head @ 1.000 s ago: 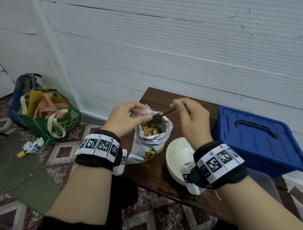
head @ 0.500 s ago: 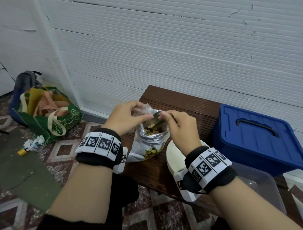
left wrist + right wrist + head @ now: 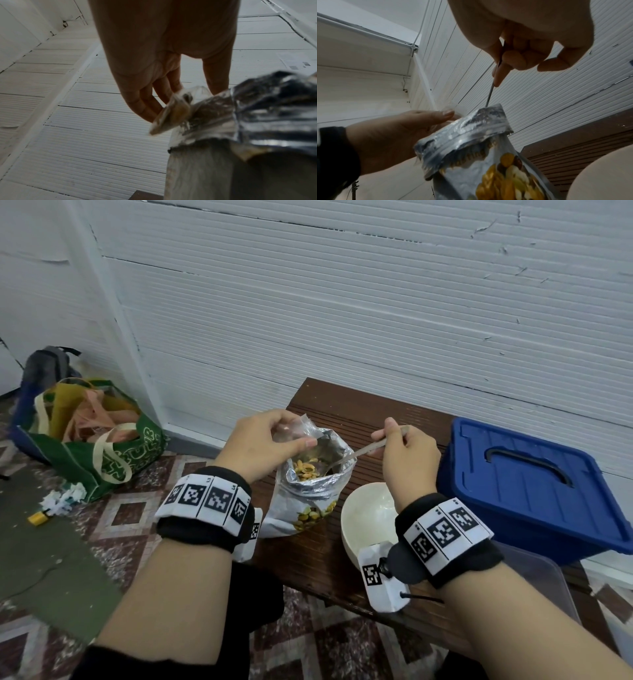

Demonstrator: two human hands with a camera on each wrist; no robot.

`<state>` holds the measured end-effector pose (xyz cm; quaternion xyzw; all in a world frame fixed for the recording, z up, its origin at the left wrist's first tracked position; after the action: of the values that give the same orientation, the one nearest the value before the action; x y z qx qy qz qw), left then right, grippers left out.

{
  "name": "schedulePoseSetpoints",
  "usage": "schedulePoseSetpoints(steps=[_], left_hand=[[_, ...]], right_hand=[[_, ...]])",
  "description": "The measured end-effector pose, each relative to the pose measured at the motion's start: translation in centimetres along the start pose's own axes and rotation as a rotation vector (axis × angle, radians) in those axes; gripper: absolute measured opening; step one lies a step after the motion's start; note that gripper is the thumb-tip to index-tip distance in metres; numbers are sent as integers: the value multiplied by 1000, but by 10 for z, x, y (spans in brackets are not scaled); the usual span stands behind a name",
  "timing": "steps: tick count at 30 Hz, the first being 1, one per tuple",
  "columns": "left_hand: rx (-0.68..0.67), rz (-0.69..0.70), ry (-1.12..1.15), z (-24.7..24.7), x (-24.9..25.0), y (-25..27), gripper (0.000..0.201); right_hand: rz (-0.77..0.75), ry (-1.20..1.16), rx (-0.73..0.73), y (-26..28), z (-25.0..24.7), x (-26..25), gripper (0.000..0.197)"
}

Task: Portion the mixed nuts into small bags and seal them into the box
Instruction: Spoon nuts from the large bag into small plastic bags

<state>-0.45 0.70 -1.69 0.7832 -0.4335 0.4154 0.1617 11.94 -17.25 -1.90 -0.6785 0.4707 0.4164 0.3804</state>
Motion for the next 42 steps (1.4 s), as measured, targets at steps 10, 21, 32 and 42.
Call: schedulePoseSetpoints(steps=[10,21,32,42], left_hand=[[21,-10,45,2,-1,-1,37],[-79,-22,-20,2,0,2,35],[-115,15,-187,9,9,1,51],[15,99,-49,11,19,1,33]], right_hand=[[68,-36,91,-9,-18,1,35],[56,-57,194,-23,-44,-4,36],[-60,-75,52,-22,-18,-22,36],[-408,-321,-198,-1,-5,-57,25]])
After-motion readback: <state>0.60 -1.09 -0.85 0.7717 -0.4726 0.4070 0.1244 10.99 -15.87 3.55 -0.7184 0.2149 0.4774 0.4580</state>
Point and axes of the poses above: each hand's wrist, its own y-axis away from the middle knuckle, its own z-axis out of the palm, x = y × z, the point moved 6 cm from there along -y, towards the middle knuckle, and after that the axes turned 1 degree about -x, right-handed, at the moved point
